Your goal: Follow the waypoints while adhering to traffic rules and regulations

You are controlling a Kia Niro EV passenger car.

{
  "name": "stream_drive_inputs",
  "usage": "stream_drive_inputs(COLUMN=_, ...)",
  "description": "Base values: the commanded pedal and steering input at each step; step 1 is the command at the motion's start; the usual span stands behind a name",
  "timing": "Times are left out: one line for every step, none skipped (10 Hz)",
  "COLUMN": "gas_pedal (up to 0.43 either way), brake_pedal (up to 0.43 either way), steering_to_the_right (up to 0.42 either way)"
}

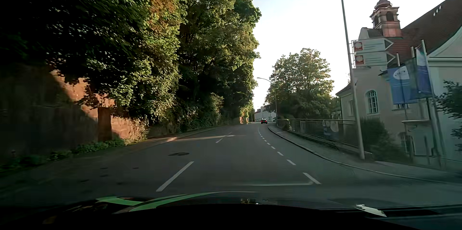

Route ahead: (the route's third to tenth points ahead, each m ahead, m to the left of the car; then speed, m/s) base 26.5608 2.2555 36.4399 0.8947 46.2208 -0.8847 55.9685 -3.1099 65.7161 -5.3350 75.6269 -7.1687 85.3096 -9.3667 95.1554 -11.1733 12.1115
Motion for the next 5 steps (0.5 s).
stream_drive_inputs(gas_pedal=0.228, brake_pedal=0.0, steering_to_the_right=0.023)
stream_drive_inputs(gas_pedal=0.228, brake_pedal=0.0, steering_to_the_right=0.023)
stream_drive_inputs(gas_pedal=0.228, brake_pedal=0.0, steering_to_the_right=0.022)
stream_drive_inputs(gas_pedal=0.24, brake_pedal=0.0, steering_to_the_right=0.022)
stream_drive_inputs(gas_pedal=0.24, brake_pedal=0.0, steering_to_the_right=0.022)
